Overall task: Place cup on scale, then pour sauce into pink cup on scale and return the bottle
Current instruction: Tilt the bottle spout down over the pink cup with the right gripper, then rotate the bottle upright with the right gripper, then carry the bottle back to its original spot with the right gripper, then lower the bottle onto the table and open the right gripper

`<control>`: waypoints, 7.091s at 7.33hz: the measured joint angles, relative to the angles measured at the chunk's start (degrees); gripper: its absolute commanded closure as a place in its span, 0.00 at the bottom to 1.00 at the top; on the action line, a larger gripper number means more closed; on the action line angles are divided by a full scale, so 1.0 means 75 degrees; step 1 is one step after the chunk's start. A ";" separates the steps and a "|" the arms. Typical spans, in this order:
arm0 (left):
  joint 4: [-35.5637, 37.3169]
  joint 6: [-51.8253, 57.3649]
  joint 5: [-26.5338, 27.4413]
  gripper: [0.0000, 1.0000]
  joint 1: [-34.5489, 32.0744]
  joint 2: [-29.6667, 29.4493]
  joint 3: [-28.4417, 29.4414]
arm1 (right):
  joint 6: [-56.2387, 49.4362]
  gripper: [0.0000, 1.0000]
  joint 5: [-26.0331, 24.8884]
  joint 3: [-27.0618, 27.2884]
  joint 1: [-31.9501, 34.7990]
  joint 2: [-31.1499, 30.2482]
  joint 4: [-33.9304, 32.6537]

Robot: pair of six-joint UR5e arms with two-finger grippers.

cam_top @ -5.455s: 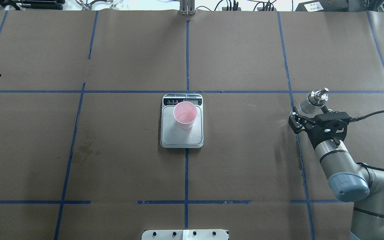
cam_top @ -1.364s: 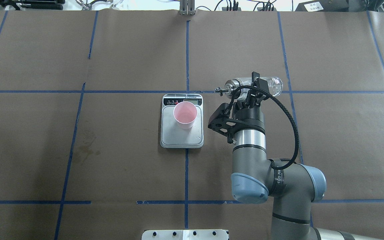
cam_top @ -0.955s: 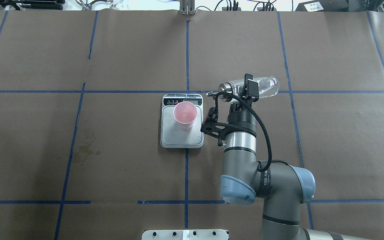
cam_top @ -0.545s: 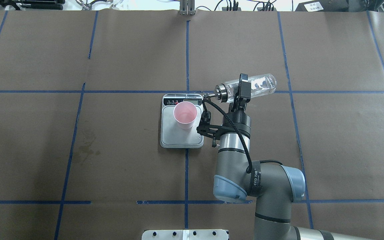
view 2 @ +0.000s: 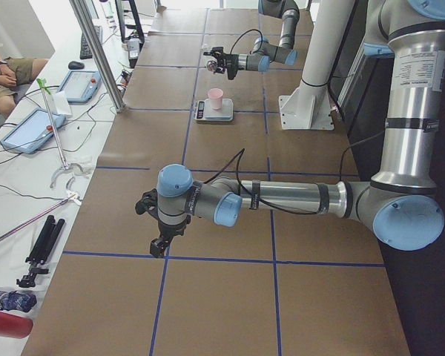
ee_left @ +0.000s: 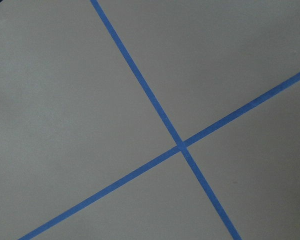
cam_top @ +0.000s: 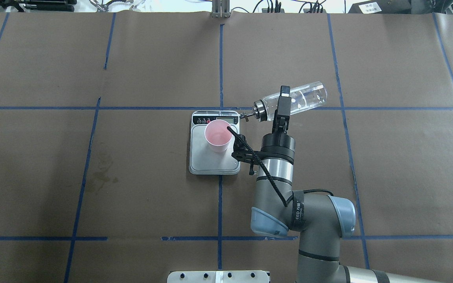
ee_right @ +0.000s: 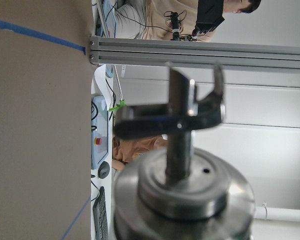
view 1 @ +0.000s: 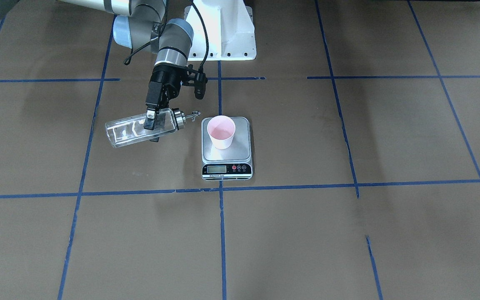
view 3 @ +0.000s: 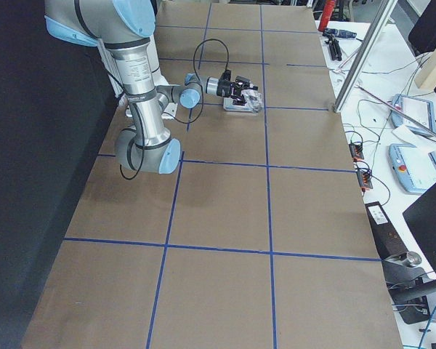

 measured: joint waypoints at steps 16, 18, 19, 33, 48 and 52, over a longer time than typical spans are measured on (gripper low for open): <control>0.0019 0.0000 -0.0012 0.00 -0.0004 0.0011 -0.0007 | -0.0524 1.00 -0.0334 -0.0148 -0.0053 0.0238 0.0060; 0.0033 0.0000 -0.0012 0.00 -0.0008 0.0020 -0.0017 | -0.0441 1.00 -0.0300 -0.0114 -0.0099 0.0268 0.0164; 0.0041 0.0000 -0.0012 0.00 -0.0008 0.0022 -0.0018 | -0.0416 1.00 -0.0268 -0.0106 -0.0123 0.0272 0.0394; 0.0092 -0.0062 -0.0528 0.00 -0.0016 0.0057 -0.0009 | 0.7452 1.00 0.4236 0.1816 0.0980 -0.0260 0.1960; 0.0094 -0.0140 -0.0516 0.00 -0.0012 0.0058 0.0007 | 1.1209 1.00 0.4464 0.1480 0.1349 -0.3266 0.2835; 0.0094 -0.0138 -0.0515 0.00 -0.0012 0.0048 0.0011 | 1.1221 1.00 0.4433 0.1359 0.1224 -0.3269 0.2807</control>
